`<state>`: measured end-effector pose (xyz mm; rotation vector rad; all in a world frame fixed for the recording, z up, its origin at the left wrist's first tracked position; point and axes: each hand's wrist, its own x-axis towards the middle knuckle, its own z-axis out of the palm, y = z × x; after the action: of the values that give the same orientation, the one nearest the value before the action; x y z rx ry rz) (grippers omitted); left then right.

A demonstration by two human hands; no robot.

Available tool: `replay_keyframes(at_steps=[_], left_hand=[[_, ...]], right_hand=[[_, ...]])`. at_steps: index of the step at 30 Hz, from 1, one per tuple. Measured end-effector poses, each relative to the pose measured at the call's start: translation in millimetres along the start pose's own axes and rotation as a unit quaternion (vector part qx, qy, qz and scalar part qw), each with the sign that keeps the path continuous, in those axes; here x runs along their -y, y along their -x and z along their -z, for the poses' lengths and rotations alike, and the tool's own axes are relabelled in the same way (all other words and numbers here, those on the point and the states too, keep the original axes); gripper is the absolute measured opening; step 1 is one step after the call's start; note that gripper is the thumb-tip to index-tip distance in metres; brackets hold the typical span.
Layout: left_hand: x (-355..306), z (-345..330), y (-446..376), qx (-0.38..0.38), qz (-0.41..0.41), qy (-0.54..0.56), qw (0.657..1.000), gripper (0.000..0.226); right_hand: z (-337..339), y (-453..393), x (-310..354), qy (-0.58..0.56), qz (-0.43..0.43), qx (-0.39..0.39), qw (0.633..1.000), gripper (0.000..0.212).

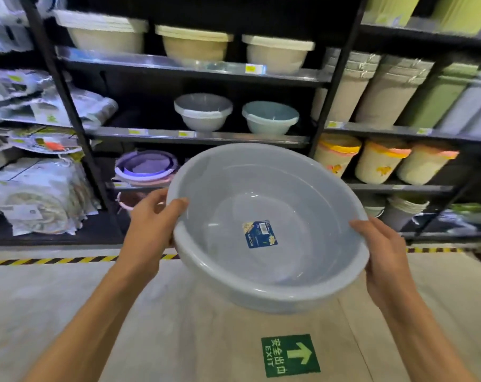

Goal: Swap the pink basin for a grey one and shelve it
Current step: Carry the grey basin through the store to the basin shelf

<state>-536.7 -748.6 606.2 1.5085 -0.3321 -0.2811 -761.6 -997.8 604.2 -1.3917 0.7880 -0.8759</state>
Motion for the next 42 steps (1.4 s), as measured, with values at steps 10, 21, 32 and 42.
replay_keyframes(at_steps=[10, 21, 32, 42], left_hand=[[21.1, -120.5, -135.7, 0.04, 0.012, -0.018, 0.999, 0.042], [51.4, -182.4, -254.4, 0.041, 0.021, -0.032, 0.998, 0.042], [117.4, -212.4, -400.6, 0.085, 0.031, -0.054, 0.994, 0.046], [216.2, -241.0, -469.7, 0.084, 0.048, -0.112, 0.989, 0.024]], right_hand=[[18.6, -170.2, -23.2, -0.006, 0.003, -0.039, 0.999, 0.02], [-3.9, -310.6, -42.9, 0.043, 0.003, -0.013, 0.999, 0.024], [-59.6, -422.0, -93.9, 0.081, -0.027, -0.017, 0.996, 0.027], [-73.2, -499.7, -188.4, 0.113, -0.045, 0.002, 0.993, 0.037]])
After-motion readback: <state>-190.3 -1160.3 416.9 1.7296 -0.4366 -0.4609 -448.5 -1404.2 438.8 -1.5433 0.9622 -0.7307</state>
